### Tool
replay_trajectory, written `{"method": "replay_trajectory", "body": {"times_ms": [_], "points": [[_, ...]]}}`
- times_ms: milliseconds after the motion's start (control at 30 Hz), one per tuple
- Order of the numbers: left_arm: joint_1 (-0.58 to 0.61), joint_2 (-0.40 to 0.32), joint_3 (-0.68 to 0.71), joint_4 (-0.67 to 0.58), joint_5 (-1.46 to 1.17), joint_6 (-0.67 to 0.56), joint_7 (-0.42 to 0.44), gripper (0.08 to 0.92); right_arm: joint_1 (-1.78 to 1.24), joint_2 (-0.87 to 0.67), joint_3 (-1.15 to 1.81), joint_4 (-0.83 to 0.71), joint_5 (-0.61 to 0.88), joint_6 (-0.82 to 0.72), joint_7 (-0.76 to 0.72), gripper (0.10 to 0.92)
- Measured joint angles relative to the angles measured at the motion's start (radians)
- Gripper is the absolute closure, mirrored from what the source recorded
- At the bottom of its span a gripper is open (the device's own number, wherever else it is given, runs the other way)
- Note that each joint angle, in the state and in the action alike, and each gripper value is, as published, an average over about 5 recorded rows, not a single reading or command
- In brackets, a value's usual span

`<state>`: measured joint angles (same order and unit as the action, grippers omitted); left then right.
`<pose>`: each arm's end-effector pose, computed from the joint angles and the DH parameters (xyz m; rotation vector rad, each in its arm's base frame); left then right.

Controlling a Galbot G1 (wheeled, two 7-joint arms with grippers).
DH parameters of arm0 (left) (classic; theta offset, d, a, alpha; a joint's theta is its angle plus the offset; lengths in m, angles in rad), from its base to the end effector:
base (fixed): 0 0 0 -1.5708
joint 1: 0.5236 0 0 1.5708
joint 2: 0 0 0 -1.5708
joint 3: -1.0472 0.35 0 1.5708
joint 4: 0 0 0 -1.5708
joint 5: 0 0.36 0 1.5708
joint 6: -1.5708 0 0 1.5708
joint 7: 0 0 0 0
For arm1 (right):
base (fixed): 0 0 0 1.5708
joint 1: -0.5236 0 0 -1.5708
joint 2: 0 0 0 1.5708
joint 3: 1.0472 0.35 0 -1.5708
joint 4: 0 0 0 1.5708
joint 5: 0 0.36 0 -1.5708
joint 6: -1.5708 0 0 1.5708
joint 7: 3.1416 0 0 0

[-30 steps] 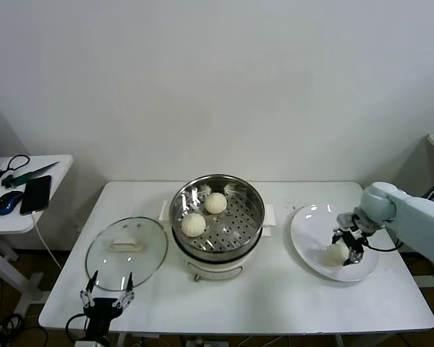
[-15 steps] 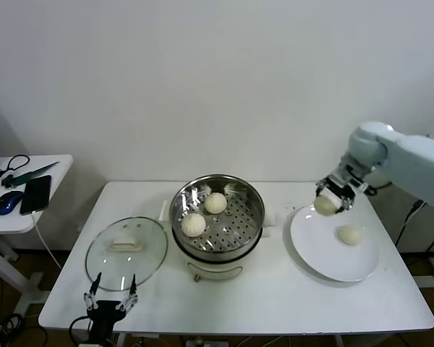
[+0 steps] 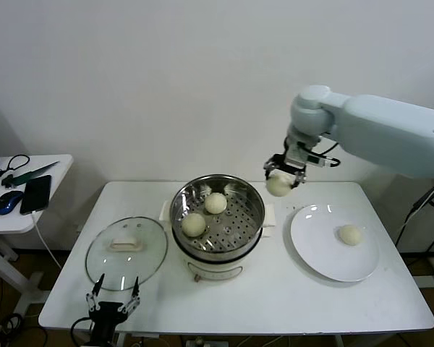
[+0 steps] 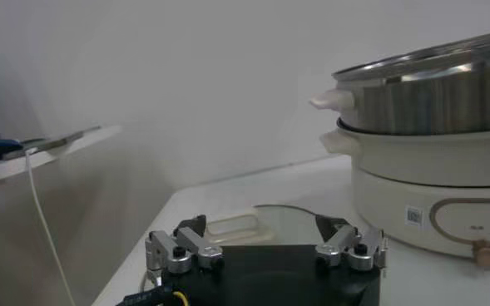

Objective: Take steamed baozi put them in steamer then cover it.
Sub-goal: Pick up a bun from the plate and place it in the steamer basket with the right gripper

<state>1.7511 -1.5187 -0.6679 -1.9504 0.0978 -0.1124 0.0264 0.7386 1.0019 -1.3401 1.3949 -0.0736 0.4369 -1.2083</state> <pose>0.1139 0.0593 -0.3771 0.0629 -2.9083 -0.3183 0.5404 0.0634 0.0133 1.8649 -0.3951 2.3078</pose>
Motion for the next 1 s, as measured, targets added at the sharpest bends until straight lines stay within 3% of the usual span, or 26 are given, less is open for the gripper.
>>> {"method": "replay_trajectory", "body": {"times_ms": [533,1000], "points": [[0.002,0.007,-0.002,0.010,-0.007,-0.007,0.000,0.177,-0.102,0.200,-0.006,0.034,-0.050,0.051,0.006,0.296],[-0.017,0.012,-0.009,0.027,-0.018,-0.006,0.001,0.177,-0.183,0.275,-0.012,0.003,-0.087,0.077,0.025,0.281]]}}
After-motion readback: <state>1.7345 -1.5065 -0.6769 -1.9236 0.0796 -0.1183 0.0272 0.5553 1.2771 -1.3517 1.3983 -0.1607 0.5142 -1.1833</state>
